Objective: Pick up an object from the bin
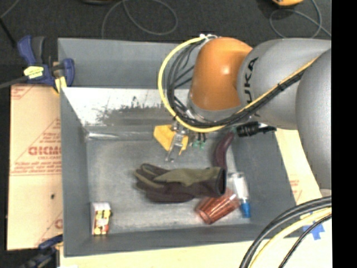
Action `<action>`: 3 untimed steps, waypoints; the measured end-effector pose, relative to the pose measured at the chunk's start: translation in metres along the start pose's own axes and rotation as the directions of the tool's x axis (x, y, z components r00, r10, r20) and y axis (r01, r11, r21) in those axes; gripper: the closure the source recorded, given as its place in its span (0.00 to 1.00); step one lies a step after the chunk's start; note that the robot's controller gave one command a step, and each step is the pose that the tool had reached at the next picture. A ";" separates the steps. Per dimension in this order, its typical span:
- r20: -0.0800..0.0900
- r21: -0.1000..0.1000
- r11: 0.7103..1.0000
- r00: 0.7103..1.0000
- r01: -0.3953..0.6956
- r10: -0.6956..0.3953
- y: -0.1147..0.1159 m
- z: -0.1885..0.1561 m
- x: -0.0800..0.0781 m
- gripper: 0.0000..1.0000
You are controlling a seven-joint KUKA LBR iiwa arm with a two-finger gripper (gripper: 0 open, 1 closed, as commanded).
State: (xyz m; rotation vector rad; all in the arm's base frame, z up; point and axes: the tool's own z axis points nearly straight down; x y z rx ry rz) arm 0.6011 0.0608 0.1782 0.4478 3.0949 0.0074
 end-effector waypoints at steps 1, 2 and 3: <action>0.000 0.000 1.000 1.000 0.000 0.000 0.000 0.000 0.000 1.00; 0.000 0.000 1.000 1.000 0.000 0.000 0.000 0.000 0.000 1.00; 0.010 -0.004 1.000 1.000 0.011 -0.011 -0.005 -0.203 -0.004 1.00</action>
Offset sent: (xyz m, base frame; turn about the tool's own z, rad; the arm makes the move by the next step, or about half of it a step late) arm 0.0000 0.0000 0.0000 0.0000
